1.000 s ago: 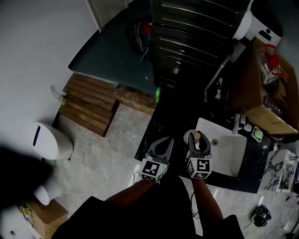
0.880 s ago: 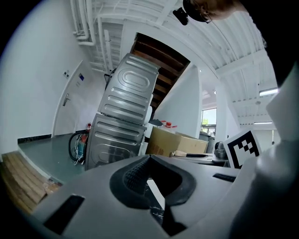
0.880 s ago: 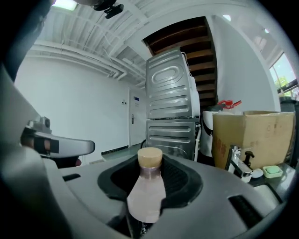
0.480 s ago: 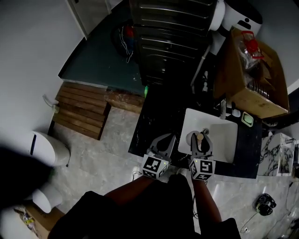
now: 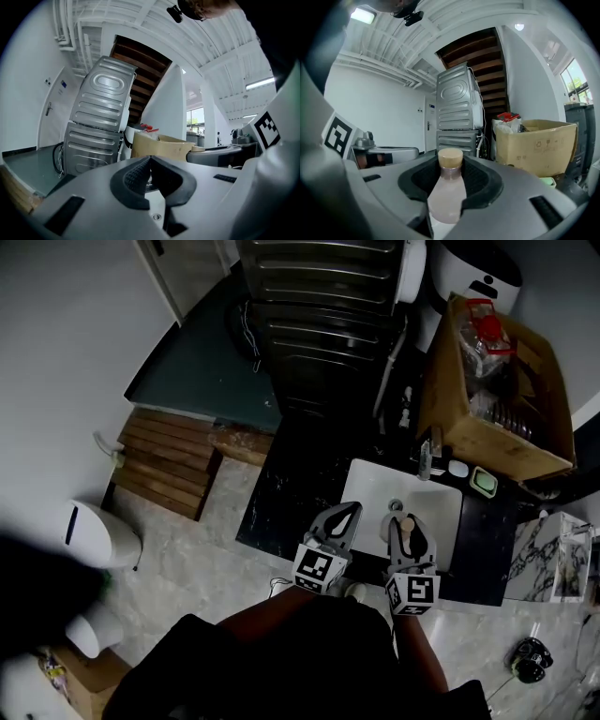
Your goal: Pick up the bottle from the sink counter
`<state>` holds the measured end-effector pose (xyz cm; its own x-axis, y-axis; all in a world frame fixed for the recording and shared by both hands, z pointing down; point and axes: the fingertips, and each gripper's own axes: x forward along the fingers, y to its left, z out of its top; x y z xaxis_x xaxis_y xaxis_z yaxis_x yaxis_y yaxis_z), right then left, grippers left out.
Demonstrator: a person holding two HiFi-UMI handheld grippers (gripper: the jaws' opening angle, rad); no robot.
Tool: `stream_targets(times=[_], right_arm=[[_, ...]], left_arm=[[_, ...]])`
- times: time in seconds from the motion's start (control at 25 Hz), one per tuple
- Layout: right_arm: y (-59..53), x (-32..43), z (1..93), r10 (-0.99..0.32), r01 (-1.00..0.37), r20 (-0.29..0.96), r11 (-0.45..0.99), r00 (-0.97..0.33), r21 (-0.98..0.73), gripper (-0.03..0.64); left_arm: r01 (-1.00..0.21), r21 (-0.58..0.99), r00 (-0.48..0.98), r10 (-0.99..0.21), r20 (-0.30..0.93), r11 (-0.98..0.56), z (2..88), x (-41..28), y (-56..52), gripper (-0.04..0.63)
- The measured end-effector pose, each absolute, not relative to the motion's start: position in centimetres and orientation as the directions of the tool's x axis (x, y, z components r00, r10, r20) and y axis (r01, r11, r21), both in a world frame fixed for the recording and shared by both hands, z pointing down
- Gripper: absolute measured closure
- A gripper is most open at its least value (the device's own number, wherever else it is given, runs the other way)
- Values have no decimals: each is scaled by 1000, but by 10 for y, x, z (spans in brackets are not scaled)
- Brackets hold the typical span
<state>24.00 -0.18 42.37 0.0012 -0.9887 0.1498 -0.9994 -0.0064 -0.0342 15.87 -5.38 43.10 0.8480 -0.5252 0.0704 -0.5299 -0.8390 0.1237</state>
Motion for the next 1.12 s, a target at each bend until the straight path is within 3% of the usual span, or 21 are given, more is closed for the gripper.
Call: stream_targets(times=[0.76, 1.12], right_arm=[[42, 355, 409, -994, -1000, 112, -17, 16, -12, 463], [49, 378, 412, -993, -999, 114, -30, 31, 15, 463]], left_arm=[[-629, 119, 777, -629, 41, -769, 411, 222, -37, 581], [-616, 136, 787, -615, 52, -776, 415, 241, -25, 581]])
